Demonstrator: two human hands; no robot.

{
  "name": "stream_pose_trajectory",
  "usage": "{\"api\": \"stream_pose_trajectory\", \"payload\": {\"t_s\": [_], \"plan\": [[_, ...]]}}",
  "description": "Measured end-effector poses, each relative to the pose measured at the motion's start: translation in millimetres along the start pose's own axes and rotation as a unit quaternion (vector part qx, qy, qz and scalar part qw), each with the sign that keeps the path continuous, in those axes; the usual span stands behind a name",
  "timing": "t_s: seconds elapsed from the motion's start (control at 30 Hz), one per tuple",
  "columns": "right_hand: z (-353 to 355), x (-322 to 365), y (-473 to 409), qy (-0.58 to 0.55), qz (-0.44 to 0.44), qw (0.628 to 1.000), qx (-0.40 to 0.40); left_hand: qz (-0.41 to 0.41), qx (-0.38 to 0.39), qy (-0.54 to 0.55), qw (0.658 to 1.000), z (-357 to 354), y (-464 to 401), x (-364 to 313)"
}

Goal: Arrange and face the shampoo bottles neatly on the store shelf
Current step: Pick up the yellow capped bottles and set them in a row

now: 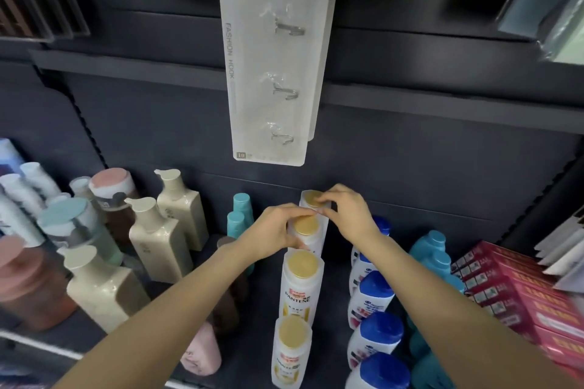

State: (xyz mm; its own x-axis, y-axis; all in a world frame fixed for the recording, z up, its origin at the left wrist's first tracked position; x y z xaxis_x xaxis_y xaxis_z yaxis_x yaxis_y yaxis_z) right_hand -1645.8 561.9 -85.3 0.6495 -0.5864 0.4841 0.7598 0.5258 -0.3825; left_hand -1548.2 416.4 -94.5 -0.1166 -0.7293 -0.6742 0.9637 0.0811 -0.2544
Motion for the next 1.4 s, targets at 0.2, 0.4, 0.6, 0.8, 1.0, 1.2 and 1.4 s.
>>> {"api": "stream_pose_trajectory", "payload": {"t_s": [0.2, 0.4, 0.6, 0.8, 1.0, 1.2, 1.4], "plan": [[0.0, -0.8, -7.5, -0.011, -0.025, 1.0, -0.004, -0.015, 0.027, -0.013, 0.999, -0.5, -5.0, -3.1], [-2.7, -0.6, -5.5, -0.048, -0.034, 0.998, -0.012, -0.018, 0.017, -0.014, 1.0, -0.1, -7.6, 0.6], [-0.3, -1.1, -4.5, -0.078, -0.04, 0.996, -0.011, -0.019, 0.011, 0.004, 1.0, 0.8, -5.5, 5.2], [-0.8, -1.0, -4.6, -0.079, -0.041, 0.996, -0.015, -0.031, 0.019, 0.005, 0.999, 5.2, -7.0, 8.7], [-1.1, 0.8, -5.3, -0.062, -0.036, 0.997, -0.009, -0.001, 0.026, 0.039, 0.999, 3.8, -2.6, 11.2], [-2.5, 0.4, -16.5, -0.077, -0.081, 0.993, 0.045, 0.06, 0.034, 0.149, 0.987, 1.5, -1.8, 13.3], [1.0, -1.8, -22.0, -0.056, -0.085, 0.991, 0.09, 0.099, -0.012, 0.178, 0.979, -4.0, -5.0, 18.3]]}}
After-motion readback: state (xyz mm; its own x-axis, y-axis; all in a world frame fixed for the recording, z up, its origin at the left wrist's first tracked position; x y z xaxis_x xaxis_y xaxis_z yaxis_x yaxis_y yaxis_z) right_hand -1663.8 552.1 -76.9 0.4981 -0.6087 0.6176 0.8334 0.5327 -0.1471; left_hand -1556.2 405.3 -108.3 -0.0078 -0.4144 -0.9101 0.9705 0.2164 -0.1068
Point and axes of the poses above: each hand's wrist, its own y-axis away from the middle knuckle, its own z-axis out of the back of the hand, x = y × z, the point moved 1 cm from there along -y, towards the middle knuckle, and after that the axes turned 9 degrees about -x, right-handed, at the moved point
